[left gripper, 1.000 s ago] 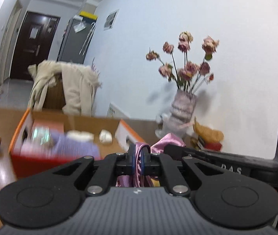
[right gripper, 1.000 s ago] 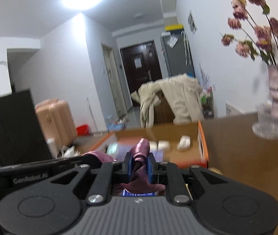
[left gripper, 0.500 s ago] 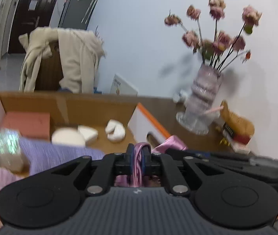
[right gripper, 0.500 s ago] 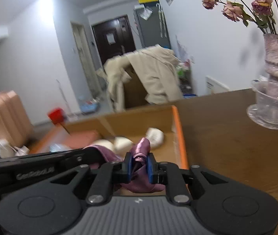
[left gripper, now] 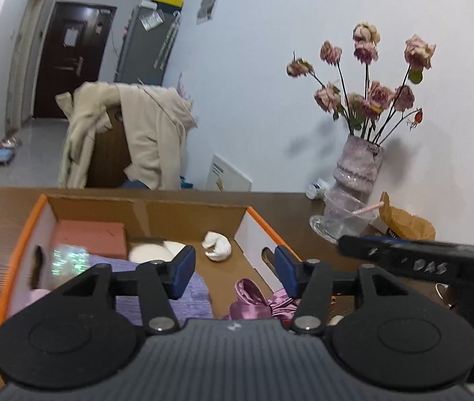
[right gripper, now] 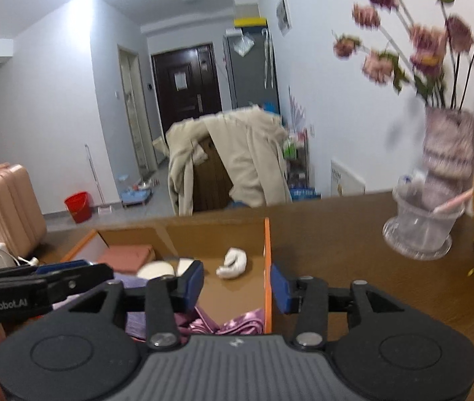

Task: Organize soft objects
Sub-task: 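Carry the pink bow into the box and open both tools, then move both tools back toward the plush toys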

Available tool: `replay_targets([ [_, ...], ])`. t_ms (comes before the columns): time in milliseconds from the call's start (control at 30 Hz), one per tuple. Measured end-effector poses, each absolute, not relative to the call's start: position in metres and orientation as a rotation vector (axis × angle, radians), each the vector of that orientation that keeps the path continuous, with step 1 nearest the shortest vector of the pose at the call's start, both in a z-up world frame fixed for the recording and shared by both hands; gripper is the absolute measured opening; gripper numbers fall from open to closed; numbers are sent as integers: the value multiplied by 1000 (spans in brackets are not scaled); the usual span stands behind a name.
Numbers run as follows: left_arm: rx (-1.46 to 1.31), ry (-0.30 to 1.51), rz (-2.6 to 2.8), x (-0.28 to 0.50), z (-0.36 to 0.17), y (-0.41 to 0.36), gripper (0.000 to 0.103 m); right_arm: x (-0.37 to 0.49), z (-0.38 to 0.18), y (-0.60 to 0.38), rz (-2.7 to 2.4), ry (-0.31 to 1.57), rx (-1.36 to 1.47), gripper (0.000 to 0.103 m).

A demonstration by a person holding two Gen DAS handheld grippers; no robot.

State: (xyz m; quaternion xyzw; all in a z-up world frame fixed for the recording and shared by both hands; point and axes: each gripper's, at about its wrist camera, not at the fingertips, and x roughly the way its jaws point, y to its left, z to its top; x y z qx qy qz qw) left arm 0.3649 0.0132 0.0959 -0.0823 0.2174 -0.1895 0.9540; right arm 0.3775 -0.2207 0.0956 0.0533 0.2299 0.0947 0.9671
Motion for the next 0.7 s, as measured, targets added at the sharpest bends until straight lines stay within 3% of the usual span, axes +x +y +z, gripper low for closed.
replay_targets([
  [333, -74, 340, -313, 237, 91, 19, 82, 261, 102, -213, 240, 335, -5, 66],
  [567, -103, 382, -316, 153, 44, 27, 87, 174, 55, -201, 266, 314, -47, 77],
  [700, -90, 399, -332, 124, 29, 26, 88, 140, 30, -196, 287, 415, -6, 80],
])
